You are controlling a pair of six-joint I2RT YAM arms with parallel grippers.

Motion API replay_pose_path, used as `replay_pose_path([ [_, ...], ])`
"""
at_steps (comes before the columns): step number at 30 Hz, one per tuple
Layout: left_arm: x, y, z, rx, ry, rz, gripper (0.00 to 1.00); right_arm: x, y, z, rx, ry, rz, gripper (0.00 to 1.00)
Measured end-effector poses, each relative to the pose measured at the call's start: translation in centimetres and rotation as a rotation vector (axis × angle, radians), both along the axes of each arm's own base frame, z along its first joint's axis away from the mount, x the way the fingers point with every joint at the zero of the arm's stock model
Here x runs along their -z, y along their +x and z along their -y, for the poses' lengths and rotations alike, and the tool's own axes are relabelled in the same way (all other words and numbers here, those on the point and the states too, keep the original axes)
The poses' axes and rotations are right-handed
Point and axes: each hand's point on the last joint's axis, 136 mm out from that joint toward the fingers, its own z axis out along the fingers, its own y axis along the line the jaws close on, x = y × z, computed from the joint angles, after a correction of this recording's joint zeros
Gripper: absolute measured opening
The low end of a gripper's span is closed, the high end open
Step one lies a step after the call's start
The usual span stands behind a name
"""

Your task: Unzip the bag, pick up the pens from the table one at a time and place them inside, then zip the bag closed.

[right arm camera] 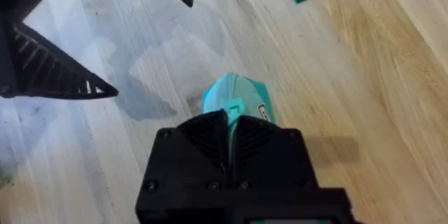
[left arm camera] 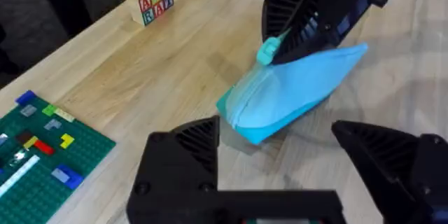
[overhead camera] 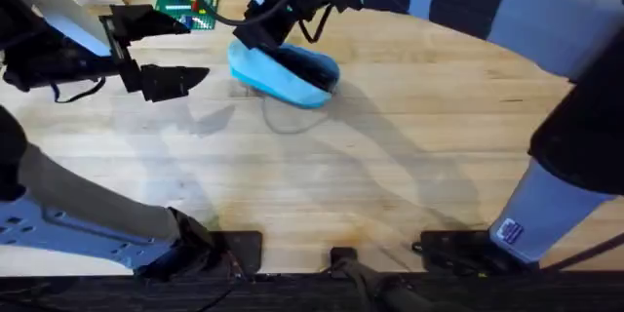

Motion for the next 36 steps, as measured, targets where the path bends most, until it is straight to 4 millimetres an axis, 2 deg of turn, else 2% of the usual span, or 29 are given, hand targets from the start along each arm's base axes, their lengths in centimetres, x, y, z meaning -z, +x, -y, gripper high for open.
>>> replay_pose_path([
  [13, -0.1, 0.0, 0.5, 0.013, -0.007, -0.005, 0.992, 0.5, -0.8, 0.1, -0.011, -0.019, -0.029, 0.031],
  [18, 0.3, 0.3, 2.0, 0.074, 0.020, 0.017, 0.992, 0.5, -0.9, 0.0, -0.013, -0.019, -0.029, 0.031],
  [25, 2.3, 0.6, 5.1, 0.205, 0.042, 0.036, 0.992, 0.5, -0.9, 0.0, -0.013, -0.019, -0.029, 0.031],
  [36, 5.1, 1.4, 5.2, 0.225, 0.026, 0.028, 0.991, 0.5, -0.9, 0.0, -0.013, -0.019, -0.029, 0.031],
])
